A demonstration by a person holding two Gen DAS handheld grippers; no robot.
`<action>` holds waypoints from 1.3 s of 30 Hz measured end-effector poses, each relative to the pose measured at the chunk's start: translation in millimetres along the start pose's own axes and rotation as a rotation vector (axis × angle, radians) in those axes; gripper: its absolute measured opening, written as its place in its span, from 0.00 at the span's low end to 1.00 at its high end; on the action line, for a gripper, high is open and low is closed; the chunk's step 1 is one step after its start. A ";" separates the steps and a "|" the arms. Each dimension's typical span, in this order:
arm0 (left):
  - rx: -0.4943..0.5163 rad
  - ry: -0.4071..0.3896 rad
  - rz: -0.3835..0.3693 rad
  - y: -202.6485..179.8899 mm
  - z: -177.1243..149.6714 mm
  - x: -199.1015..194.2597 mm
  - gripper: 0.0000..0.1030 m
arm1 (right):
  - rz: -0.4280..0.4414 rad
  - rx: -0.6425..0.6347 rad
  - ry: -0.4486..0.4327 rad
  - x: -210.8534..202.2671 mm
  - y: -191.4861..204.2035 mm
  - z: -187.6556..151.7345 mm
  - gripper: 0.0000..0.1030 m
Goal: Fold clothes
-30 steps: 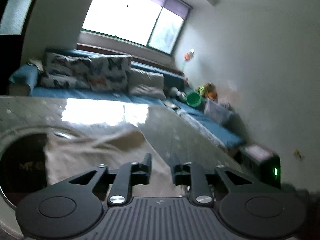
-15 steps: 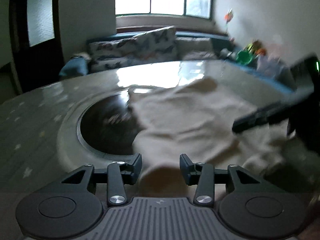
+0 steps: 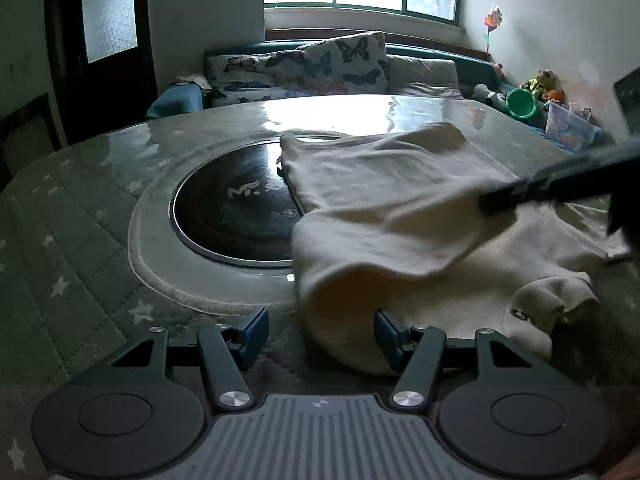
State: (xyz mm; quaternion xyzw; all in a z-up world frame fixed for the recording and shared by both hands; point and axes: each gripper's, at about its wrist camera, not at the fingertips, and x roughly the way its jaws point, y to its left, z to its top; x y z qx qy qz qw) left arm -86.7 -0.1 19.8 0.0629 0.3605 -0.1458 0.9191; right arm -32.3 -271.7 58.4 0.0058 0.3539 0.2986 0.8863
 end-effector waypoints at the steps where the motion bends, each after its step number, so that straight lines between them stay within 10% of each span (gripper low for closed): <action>1: 0.006 0.000 0.003 -1.0 -0.1 0.5 0.53 | -0.007 -0.009 -0.004 -1.1 2.1 0.8 0.06; 6: 0.045 -0.009 0.024 -6.6 -0.8 2.2 0.21 | -0.064 -0.044 -0.038 -27.1 -2.9 4.5 0.06; 9: 0.089 -0.025 0.048 -13.1 -1.7 -0.3 0.19 | -0.072 -0.028 -0.037 -34.1 -7.1 0.7 0.06; 31: 0.050 -0.045 -0.168 21.0 23.3 -26.6 0.40 | -0.088 0.060 0.060 -30.5 -24.1 -24.6 0.24; 39: 0.044 -0.054 -0.184 14.0 41.7 -9.0 0.27 | -0.096 0.058 0.052 -21.4 -22.4 -29.4 0.25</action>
